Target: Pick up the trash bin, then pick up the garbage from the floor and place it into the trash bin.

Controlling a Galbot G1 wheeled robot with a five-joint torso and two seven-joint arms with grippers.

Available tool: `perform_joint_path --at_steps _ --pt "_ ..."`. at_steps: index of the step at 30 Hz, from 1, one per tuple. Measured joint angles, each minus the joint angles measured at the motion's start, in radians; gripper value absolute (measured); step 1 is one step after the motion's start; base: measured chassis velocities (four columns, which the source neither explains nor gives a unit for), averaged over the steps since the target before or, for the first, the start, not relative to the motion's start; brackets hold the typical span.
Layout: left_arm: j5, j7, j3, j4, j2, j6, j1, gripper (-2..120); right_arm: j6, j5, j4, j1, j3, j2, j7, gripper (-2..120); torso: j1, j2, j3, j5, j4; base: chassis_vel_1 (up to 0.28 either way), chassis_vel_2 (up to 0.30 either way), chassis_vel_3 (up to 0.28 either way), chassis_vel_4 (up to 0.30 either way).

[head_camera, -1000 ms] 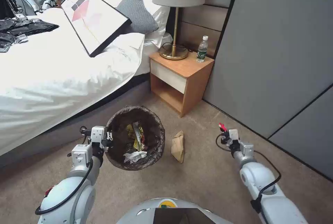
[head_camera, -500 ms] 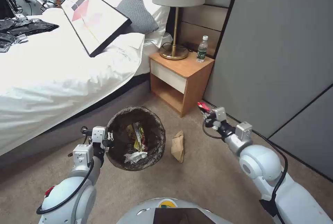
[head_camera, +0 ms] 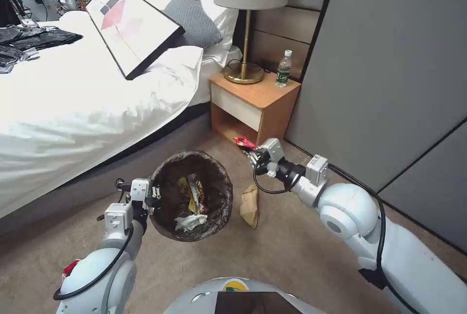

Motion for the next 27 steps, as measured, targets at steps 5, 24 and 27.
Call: perform_joint_path --at_steps 5,24,27 --pt "0.006 0.000 0.009 0.002 0.000 0.000 0.000 2 -0.010 0.044 -0.010 0.102 -0.127 -0.025 -0.004 0 0.000 0.000 0.000 -0.0001 0.0003 0.000 0.000 0.000 0.000" --pt "0.010 0.002 0.008 0.004 0.000 0.001 0.001 2 -0.063 0.104 -0.102 0.419 -0.522 0.013 0.036 0 0.000 0.000 0.000 -0.0001 0.0002 0.000 0.000 0.000 0.000" --pt "0.011 0.002 0.008 0.004 0.000 0.001 0.000 2 -0.084 0.104 -0.107 0.433 -0.553 0.020 0.063 0 0.000 0.000 0.000 -0.0001 0.0002 0.000 0.000 0.000 0.000"
